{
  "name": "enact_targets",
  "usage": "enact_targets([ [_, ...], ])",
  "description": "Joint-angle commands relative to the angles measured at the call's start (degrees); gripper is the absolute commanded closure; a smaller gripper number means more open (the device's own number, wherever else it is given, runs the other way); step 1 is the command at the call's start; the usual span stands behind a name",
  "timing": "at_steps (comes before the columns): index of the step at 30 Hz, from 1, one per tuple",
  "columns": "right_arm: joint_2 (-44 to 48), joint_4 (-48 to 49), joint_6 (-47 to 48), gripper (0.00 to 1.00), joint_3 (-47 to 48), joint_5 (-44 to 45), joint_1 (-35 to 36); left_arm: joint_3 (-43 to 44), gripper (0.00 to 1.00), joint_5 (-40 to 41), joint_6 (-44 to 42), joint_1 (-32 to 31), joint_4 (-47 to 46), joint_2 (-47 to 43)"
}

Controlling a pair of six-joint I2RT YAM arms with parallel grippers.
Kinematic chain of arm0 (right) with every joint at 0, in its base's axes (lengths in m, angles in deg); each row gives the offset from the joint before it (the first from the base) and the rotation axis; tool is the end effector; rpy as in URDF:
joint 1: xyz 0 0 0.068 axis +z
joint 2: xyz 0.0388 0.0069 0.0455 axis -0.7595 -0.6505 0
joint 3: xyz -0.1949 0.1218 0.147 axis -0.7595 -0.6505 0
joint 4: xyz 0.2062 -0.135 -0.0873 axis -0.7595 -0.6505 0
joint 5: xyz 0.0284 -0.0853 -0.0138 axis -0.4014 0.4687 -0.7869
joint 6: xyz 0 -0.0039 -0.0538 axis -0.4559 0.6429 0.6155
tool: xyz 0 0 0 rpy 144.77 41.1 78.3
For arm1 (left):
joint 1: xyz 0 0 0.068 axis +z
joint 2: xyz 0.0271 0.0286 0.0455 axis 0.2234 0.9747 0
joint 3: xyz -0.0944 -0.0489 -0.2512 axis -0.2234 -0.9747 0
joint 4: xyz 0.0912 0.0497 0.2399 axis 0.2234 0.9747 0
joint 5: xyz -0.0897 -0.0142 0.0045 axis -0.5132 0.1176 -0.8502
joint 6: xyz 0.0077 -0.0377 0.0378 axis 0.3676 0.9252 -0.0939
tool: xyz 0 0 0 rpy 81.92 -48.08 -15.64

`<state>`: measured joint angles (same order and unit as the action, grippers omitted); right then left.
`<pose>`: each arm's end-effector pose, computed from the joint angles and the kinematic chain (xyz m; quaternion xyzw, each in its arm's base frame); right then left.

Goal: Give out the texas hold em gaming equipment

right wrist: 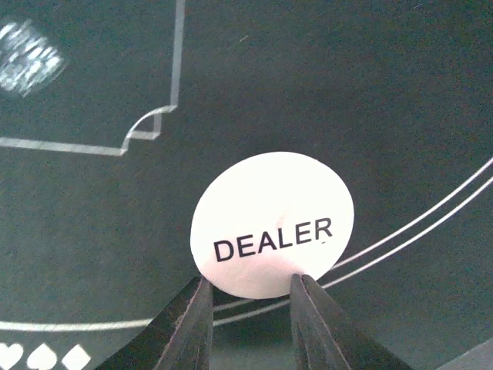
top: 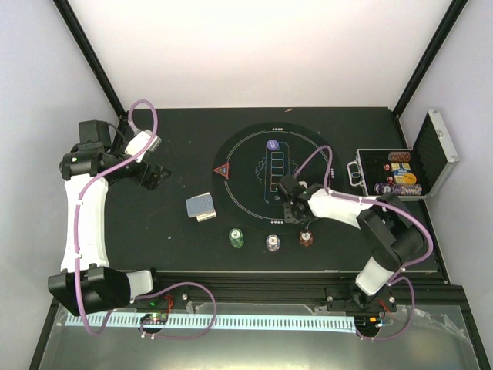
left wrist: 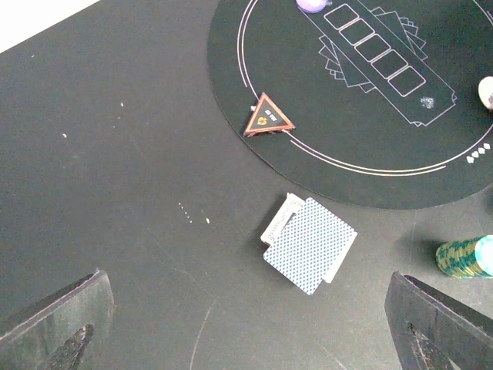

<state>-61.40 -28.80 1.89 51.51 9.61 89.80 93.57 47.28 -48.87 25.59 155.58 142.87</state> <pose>0.2241 0.1796 0.1440 -0.0342 0.9858 -0.0244 0.1629 0.2216 0.0304 0.3733 0.2843 0.8784 -0.1221 0.3642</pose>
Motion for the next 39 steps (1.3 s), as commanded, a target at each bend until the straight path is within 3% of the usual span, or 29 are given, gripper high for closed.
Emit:
enact_targets([
  [1,-1.9,2.1,1.1,0.69,0.0,1.0,-4.3,0.2,0.01,1.0,0.2,0.5,0.8,-0.5],
  [7,-0.2,0.0,2.9,0.70,3.1,0.0,-4.4,-0.6,0.01,2.2,1.1,0.5,0.4,-0.6],
  [10,2.5,-2.4,3.0,0.64,5.2,0.8,-1.8,-0.6,0.01,2.8,3.2,0.4,0.2,-0.5],
  [15,6.7,-7.8,1.6,0.37,11.1,2.8,7.5,-2.0,0.01,2.5,7.6,0.5,-1.3,-1.7],
  [23,4.9,-12.7,-0.3,0.11,22.1,0.6,22.2,-5.2,0.01,3.4,9.4,0.4,-4.9,-4.3],
  [30,-4.1,-14.0,0.4,0.09,27.6,-2.3,27.3,-4.3,0.01,5.7,9.8,0.5,-5.0,-4.5],
  [39,-10.2,-14.6,0.7,0.19,30.2,-2.9,28.3,-4.0,0.01,7.0,10.0,0.6,-5.6,-4.6],
])
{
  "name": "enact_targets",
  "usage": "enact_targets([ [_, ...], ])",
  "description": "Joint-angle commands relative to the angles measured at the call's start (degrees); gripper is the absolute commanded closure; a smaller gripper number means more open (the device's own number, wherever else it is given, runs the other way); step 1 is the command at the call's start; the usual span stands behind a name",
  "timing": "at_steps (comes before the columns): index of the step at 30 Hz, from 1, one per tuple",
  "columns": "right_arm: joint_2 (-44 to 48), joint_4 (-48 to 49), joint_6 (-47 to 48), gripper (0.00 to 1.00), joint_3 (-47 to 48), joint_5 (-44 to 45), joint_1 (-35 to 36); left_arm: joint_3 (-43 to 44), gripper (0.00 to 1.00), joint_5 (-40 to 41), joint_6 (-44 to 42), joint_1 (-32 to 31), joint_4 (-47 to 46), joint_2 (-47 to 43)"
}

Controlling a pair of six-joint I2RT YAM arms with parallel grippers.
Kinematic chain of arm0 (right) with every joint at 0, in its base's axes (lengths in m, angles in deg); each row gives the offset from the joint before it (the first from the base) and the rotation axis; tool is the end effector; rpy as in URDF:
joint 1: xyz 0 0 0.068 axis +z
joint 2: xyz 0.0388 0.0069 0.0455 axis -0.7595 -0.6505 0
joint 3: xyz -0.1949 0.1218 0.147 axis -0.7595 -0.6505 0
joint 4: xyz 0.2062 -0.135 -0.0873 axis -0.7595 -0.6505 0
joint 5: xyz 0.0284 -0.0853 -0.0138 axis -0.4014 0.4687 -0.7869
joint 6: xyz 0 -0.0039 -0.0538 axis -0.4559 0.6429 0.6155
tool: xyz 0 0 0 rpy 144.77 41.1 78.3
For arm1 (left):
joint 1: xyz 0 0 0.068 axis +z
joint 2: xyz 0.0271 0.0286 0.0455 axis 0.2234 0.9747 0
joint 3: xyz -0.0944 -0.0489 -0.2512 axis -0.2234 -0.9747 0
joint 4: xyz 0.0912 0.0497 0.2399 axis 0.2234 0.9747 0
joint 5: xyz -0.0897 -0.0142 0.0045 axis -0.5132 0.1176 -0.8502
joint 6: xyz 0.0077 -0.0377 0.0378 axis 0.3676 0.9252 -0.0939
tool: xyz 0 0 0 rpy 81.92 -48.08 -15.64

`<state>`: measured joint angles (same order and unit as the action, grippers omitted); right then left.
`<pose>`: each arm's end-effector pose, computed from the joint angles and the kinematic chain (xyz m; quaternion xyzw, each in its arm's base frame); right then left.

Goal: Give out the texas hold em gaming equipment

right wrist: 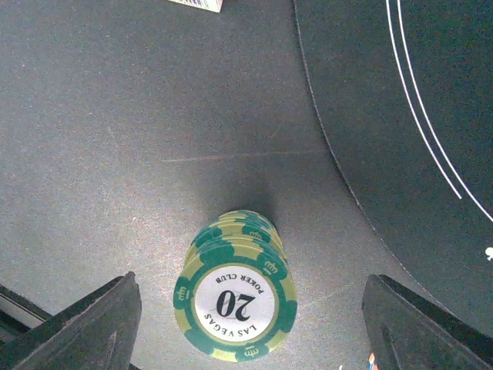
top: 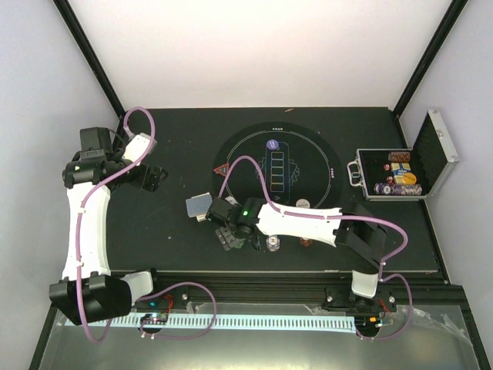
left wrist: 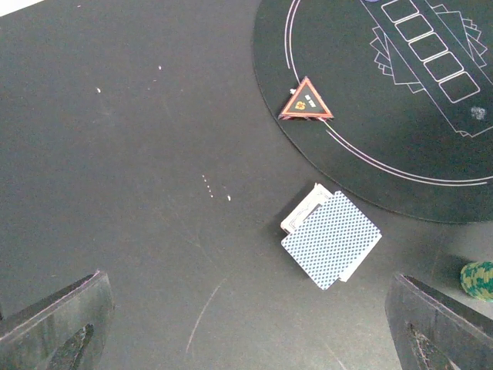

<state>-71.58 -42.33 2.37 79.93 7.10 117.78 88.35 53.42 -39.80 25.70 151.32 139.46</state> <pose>0.1430 0.3419 0.2123 -0.2731 0.9445 0.0607 0.1722 0.2140 0.0325 0.3613 0.2040 0.9066 -0.0939 0.3573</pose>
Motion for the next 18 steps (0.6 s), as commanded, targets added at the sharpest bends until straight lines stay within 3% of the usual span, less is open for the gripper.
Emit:
enact_targets([
  [1,-0.3,-1.0,0.2,0.20,1.7,-0.5,0.3,1.2,0.01,0.7,0.9,0.5,-1.3,-1.2],
  [7,-1.3,-0.4,0.2,0.28,1.3,-1.5,0.2,1.4,0.01,0.1,1.2,0.5,-1.3,-1.2],
  [18,-3.2,0.1,0.1,0.33,1.5,-1.9,0.3,3.4,0.01,-0.5,1.7,0.5,-1.2,-0.8],
])
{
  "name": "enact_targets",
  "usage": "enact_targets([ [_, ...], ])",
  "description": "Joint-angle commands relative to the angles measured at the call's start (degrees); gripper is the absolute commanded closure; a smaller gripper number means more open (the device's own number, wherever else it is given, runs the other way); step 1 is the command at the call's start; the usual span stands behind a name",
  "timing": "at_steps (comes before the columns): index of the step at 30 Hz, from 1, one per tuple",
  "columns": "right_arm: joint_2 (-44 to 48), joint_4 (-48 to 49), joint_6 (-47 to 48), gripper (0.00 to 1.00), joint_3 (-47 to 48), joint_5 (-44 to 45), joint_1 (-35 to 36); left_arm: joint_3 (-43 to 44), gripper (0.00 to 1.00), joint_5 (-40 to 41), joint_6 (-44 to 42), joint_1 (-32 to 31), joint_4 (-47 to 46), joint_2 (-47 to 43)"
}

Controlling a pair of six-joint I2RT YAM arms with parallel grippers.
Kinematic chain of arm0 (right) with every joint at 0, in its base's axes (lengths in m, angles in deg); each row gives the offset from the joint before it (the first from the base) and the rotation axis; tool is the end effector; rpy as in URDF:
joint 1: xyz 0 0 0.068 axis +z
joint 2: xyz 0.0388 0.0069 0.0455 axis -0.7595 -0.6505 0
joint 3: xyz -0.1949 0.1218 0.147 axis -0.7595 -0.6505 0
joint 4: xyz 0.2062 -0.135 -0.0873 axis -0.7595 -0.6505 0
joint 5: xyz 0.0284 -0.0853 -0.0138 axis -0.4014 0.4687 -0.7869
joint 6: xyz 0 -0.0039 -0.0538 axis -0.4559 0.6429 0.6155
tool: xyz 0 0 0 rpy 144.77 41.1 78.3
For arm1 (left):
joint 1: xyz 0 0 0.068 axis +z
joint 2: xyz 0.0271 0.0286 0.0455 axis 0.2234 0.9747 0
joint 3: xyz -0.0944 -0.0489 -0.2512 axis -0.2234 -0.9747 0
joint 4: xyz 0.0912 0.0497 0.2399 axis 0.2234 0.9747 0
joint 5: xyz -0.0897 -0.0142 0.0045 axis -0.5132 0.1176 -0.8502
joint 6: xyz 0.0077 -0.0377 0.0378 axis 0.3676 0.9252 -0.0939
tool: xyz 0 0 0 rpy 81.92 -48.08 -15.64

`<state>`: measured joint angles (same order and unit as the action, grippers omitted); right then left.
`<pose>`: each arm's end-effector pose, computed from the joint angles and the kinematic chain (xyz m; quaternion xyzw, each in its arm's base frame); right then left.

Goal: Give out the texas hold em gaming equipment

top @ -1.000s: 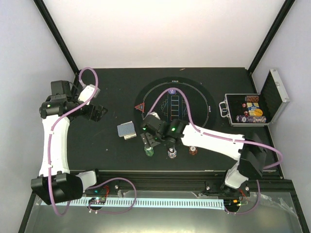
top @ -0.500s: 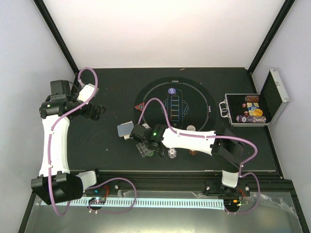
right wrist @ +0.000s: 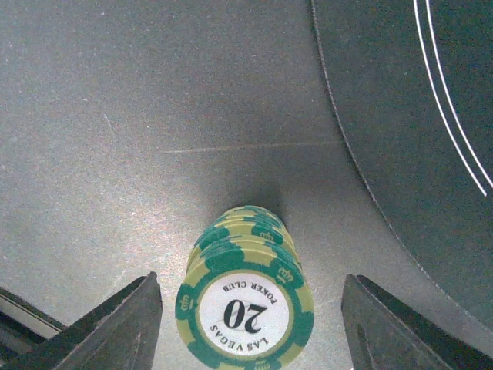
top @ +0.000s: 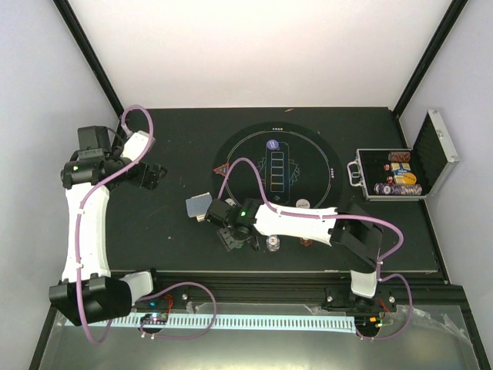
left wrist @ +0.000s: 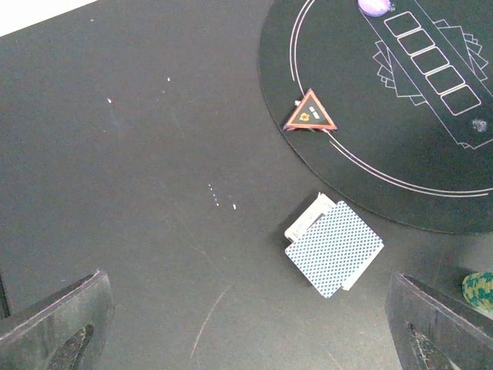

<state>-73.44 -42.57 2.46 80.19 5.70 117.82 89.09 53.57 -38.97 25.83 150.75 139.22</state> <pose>0.1432 0.3454 0.2019 -0.2783 0.9466 0.0558 0.1532 0.2137 0.0330 0.3665 0.1984 0.9041 -0.0896 0.3677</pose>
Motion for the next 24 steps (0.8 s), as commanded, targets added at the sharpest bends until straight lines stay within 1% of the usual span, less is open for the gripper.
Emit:
enact_targets([
  [1,-1.3,0.5,0.0,0.36,1.3,-0.6,0.2,2.6,0.01,-0.7,0.8,0.4,-0.6,-0.6],
  [15,-1.0,0.9,-0.1,0.63,0.9,-0.6,0.2,2.7,0.01,-0.8,0.6,0.4,-0.5,-0.9],
  [19,-0.8,0.7,-0.3,0.75,0.8,-0.2,0.2,2.9,0.01,-0.8,0.5,0.5,-0.5,-0.9],
  [24,0.0,1.0,-0.7,0.87,0.4,0.2,0.1,2.9,0.01,-0.7,0.2,0.4,-0.6,-1.2],
])
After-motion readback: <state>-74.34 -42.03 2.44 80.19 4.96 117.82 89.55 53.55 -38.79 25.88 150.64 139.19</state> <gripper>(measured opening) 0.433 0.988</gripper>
